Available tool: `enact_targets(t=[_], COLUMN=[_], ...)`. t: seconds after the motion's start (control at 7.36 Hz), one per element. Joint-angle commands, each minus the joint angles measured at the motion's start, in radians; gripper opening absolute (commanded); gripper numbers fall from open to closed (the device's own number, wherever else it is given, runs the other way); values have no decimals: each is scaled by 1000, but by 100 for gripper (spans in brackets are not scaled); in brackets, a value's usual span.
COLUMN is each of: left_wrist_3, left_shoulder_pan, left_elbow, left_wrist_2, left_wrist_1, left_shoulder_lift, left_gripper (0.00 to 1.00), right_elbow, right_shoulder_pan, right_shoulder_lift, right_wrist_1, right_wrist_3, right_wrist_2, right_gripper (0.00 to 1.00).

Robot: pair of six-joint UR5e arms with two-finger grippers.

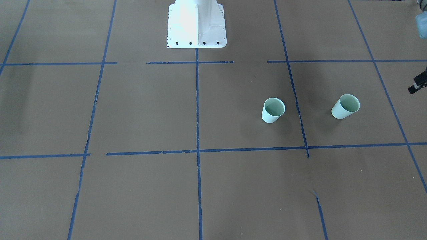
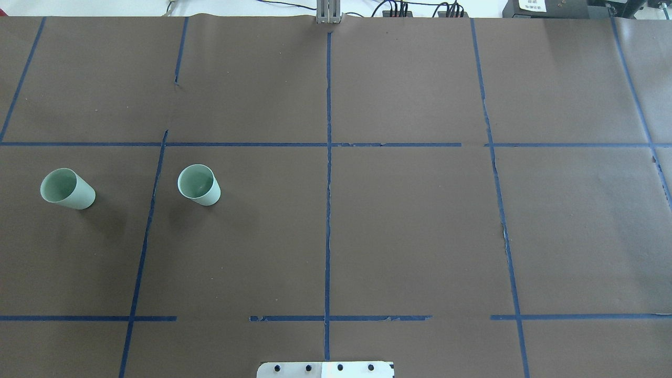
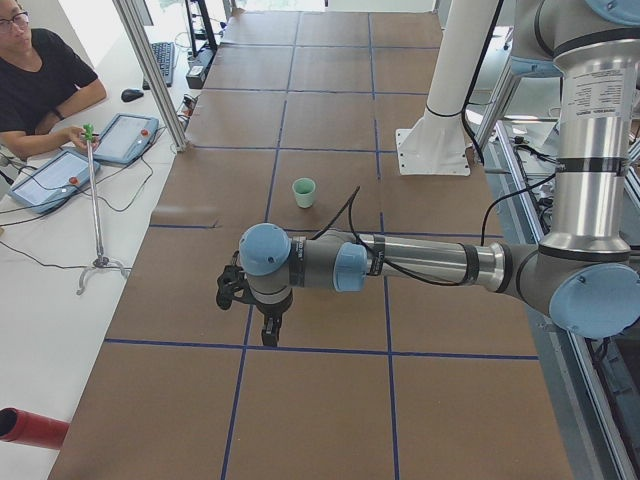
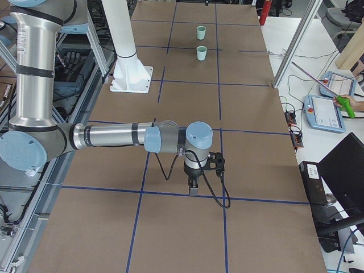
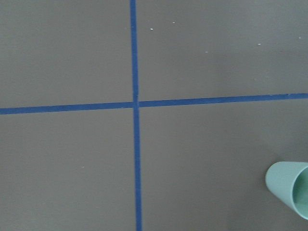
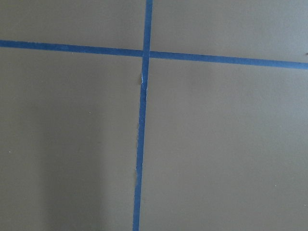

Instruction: Stack cups

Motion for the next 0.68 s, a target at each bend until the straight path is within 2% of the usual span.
enact_targets(t=[0.0, 0.27, 0.54], left_wrist_3=[-278, -437, -472], left_shoulder_pan=[191, 277, 288], left_elbow=[-1, 21, 41], left_wrist_2=[103, 136, 136], left_wrist_1=[-169, -221, -223], left_shoulder_lift=[40, 38, 29], left_gripper=[100, 100, 100], right_elbow=[-1, -1, -1], right_shoulder_pan=[0, -2, 0], right_shoulder_lift=[0, 0, 0], right_wrist_1=[0, 0, 0], right_wrist_3=[0, 0, 0], right_wrist_2=[-1, -1, 0], right_gripper=[100, 100, 100])
